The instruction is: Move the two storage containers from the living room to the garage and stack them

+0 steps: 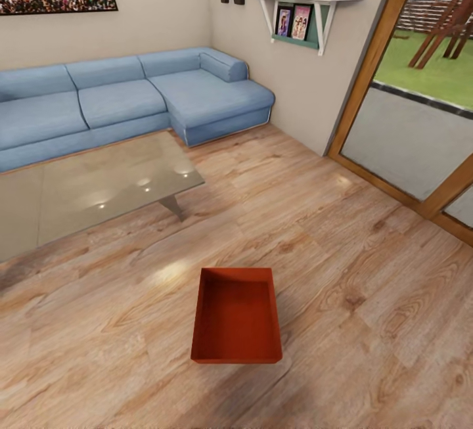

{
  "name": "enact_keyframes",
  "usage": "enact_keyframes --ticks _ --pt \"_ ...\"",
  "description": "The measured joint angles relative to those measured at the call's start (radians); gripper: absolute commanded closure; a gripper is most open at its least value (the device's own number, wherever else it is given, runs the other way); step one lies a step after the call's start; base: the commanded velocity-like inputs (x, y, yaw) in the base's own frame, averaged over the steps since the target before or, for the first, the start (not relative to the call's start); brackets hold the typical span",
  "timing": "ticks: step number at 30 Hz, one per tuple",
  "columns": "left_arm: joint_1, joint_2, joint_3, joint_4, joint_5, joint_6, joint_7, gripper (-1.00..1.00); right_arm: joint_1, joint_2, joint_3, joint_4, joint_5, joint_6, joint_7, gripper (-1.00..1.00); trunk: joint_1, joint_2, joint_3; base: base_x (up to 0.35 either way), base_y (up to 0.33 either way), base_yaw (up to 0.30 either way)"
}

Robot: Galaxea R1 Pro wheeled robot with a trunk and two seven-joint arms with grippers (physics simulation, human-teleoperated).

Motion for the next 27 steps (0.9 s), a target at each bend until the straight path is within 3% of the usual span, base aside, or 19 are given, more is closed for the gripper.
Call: enact_keyframes --ticks 27 --pt "0.0 0.0 0.0 0.0 0.0 0.0 0.0 -1.0 0.0 0.001 0.0 0.0 0.0 0.0 0.0 -1.0 0.0 0.0 -0.041 0.0 0.0 0.0"
